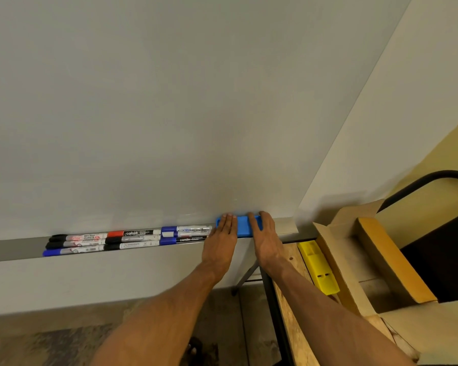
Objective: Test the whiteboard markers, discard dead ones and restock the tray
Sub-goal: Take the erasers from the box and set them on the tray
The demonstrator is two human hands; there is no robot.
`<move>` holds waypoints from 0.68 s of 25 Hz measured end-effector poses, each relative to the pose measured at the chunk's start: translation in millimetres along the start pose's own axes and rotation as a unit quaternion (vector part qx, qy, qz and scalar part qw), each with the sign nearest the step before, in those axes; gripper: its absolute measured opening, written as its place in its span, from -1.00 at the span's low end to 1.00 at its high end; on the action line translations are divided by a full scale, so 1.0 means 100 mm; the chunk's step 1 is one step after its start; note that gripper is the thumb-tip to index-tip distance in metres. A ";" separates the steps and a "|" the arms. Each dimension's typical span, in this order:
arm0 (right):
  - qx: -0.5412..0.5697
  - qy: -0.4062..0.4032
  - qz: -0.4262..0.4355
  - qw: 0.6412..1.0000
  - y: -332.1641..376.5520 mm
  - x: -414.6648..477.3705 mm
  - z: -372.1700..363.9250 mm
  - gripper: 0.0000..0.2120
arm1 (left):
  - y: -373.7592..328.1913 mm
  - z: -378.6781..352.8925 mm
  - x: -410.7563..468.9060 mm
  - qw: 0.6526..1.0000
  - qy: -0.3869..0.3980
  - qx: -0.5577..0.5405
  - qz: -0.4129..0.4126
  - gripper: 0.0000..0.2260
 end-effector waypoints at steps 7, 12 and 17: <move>-0.069 0.049 -0.001 0.996 -0.12 -0.14 -0.09 -0.25 | -0.08 -0.08 -0.01 0.999 0.004 -0.034 0.003 -0.41; -0.070 0.109 -0.024 0.991 -0.14 -0.16 -0.21 -0.29 | -0.06 -0.10 -0.05 0.999 0.028 -0.036 0.018 -0.42; -0.074 0.119 -0.013 0.990 -0.07 -0.17 -0.26 -0.30 | 0.02 -0.10 -0.10 0.999 0.026 -0.031 0.027 -0.41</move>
Point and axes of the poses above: each hand's wrist, its own x-axis towards the middle knuckle, its own z-axis out of the back of the hand, y = z × x, the point moved 9 cm from there along x, towards the middle knuckle, and after that the axes turned 9 degrees about x, right-handed, at the moved point
